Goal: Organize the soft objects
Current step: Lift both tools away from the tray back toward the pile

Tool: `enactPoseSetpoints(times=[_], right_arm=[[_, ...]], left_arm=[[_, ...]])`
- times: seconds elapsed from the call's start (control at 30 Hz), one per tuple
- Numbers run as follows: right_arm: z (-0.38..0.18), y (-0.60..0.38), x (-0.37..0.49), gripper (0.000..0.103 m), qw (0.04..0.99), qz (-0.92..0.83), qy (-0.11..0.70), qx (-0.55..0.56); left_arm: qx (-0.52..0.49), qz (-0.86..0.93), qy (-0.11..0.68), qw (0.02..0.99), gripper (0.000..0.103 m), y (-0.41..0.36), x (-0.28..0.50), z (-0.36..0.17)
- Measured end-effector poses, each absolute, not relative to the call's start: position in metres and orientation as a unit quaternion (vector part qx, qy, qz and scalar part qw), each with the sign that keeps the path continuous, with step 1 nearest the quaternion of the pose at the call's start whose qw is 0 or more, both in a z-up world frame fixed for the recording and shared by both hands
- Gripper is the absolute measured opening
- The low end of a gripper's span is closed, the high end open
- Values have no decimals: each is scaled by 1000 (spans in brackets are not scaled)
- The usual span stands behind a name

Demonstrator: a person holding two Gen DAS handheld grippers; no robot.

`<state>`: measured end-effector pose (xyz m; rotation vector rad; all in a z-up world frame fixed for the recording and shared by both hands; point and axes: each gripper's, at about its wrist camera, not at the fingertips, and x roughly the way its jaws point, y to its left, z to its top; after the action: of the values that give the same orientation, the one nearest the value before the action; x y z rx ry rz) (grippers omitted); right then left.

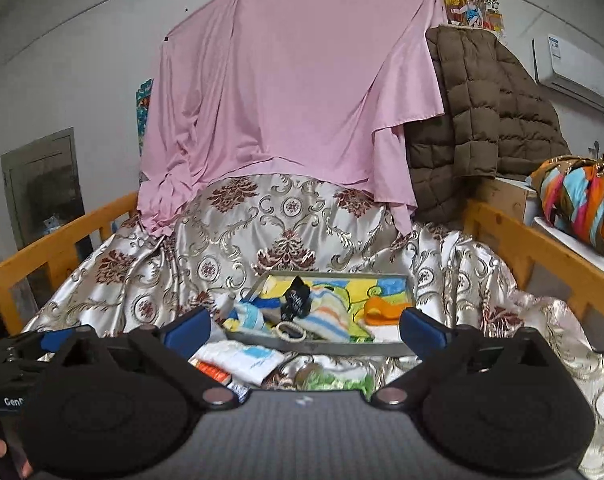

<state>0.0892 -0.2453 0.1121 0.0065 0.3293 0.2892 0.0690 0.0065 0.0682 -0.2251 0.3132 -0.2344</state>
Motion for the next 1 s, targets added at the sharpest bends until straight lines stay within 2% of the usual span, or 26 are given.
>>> enactPoseSetpoints(times=[0.5,1.0], right_arm=[[53,-247,38,103,975,125,182,2],[-21,-251,46,103,953,138,270,27]], left_arm=[[-67,-114,203,970,102,-3,44,45],[-30,-116,281,952,102,-11,64,10]])
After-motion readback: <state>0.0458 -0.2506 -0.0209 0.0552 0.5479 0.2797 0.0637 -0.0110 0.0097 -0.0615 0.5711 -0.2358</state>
